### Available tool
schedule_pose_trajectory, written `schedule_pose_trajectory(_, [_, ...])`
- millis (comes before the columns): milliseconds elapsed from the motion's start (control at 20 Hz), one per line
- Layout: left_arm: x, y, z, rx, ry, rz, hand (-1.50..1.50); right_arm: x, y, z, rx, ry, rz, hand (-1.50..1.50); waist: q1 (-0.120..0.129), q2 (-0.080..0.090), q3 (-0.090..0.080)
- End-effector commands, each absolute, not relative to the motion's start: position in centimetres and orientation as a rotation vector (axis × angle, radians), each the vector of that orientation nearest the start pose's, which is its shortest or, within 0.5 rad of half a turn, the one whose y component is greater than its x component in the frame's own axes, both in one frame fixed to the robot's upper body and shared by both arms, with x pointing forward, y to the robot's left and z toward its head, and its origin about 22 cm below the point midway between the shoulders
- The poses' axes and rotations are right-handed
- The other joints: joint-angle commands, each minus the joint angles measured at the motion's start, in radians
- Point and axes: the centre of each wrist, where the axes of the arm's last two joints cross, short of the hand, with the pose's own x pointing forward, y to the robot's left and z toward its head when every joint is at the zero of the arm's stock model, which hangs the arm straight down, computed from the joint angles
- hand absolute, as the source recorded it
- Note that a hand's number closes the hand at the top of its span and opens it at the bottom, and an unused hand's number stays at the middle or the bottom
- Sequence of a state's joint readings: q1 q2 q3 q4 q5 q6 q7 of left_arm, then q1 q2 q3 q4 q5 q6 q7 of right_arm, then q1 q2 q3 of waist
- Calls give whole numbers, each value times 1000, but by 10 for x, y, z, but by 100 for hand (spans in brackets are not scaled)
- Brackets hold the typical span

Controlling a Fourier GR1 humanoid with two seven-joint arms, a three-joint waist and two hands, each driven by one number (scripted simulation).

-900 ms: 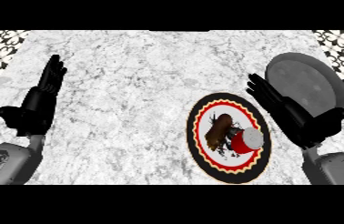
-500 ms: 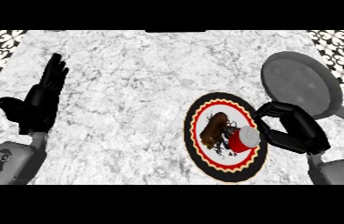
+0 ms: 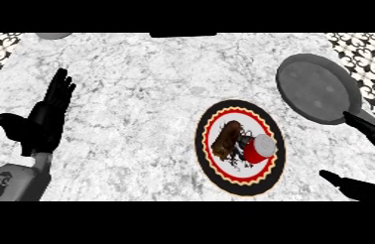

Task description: Pick the can from the plate and place it in the pan

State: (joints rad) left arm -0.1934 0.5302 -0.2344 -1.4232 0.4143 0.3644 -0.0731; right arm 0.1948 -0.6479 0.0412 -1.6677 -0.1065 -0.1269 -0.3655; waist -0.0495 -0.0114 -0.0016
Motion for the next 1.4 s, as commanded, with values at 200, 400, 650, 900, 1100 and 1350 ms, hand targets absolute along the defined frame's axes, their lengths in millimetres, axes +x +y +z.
schedule_pose_trajectory(200, [287,291,49,253,-1622,-9,0,176,-376,156,-580,-1585,877,-150,7,2,-3])
schedule_pose_trajectory(400, [294,282,37,225,-1604,-35,0,183,-352,200,-615,-1517,872,-150,35,11,-1])
schedule_pose_trajectory(650, [295,259,50,198,-1603,-40,0,183,-329,236,-689,-1516,907,-150,45,9,1])
schedule_pose_trajectory(900, [292,283,40,190,-1621,-42,0,191,-300,245,-634,-1496,909,-150,57,12,1])
schedule_pose_trajectory(1100, [291,263,57,213,-1634,-78,0,211,-285,237,-504,-1504,936,-150,69,12,1])
schedule_pose_trajectory(1350, [300,274,60,209,-1603,-57,0,195,-268,225,-481,-1489,969,-150,50,10,2])
